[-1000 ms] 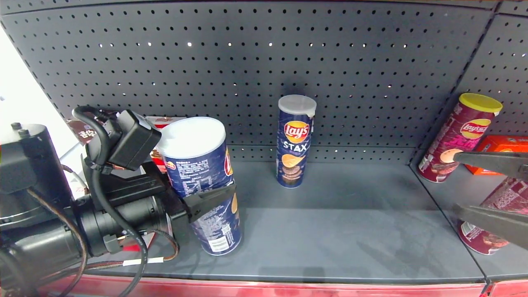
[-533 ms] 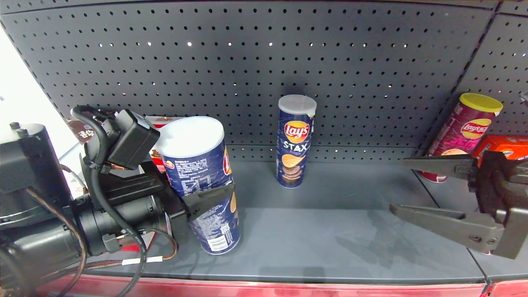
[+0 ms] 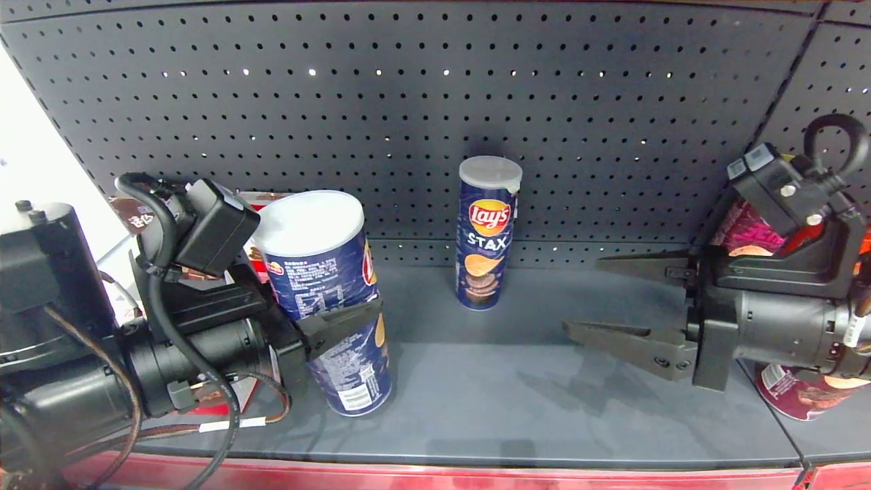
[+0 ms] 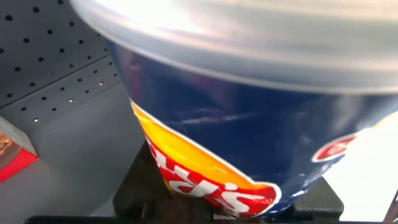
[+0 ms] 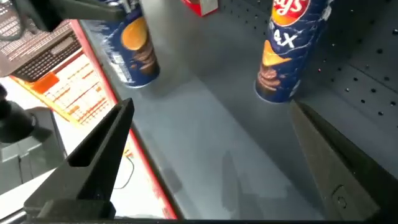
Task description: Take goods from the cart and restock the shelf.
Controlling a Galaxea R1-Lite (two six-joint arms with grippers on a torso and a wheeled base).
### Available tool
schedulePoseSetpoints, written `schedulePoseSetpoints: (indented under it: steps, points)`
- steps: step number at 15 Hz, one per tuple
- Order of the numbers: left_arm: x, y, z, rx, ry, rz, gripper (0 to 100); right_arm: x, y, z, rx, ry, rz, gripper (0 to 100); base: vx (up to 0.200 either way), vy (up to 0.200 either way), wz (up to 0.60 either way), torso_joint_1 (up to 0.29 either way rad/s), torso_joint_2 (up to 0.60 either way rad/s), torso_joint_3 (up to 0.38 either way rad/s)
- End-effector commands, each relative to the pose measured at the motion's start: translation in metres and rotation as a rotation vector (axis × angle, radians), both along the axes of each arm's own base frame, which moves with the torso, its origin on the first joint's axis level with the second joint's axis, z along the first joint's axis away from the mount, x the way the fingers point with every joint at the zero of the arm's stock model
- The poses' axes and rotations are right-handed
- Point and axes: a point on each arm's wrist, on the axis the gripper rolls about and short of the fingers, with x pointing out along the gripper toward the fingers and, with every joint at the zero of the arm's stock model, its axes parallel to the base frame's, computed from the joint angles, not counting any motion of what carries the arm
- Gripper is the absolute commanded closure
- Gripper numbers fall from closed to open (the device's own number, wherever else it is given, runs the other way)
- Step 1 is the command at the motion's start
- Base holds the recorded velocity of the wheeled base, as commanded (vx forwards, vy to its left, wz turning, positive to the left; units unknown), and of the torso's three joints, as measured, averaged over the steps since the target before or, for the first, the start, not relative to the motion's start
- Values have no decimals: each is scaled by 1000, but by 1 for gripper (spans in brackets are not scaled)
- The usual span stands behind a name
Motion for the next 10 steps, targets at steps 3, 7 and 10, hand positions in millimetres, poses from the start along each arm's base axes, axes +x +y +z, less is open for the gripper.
schedulePoseSetpoints:
  steps: [3, 7, 10]
  points:
    - [0, 1, -2, 4, 6, 3, 100, 17, 7, -9, -5, 15, -19, 0, 0, 0, 0, 0, 0, 0]
    - [2, 5, -3, -9, 16, 16, 100, 40, 10, -20, -8, 39, -133, 0, 0, 0, 0, 0, 0, 0]
    - [4, 8, -3, -17, 13, 23, 100, 63, 11, -17, -8, 20, -211, 0, 0, 0, 0, 0, 0, 0]
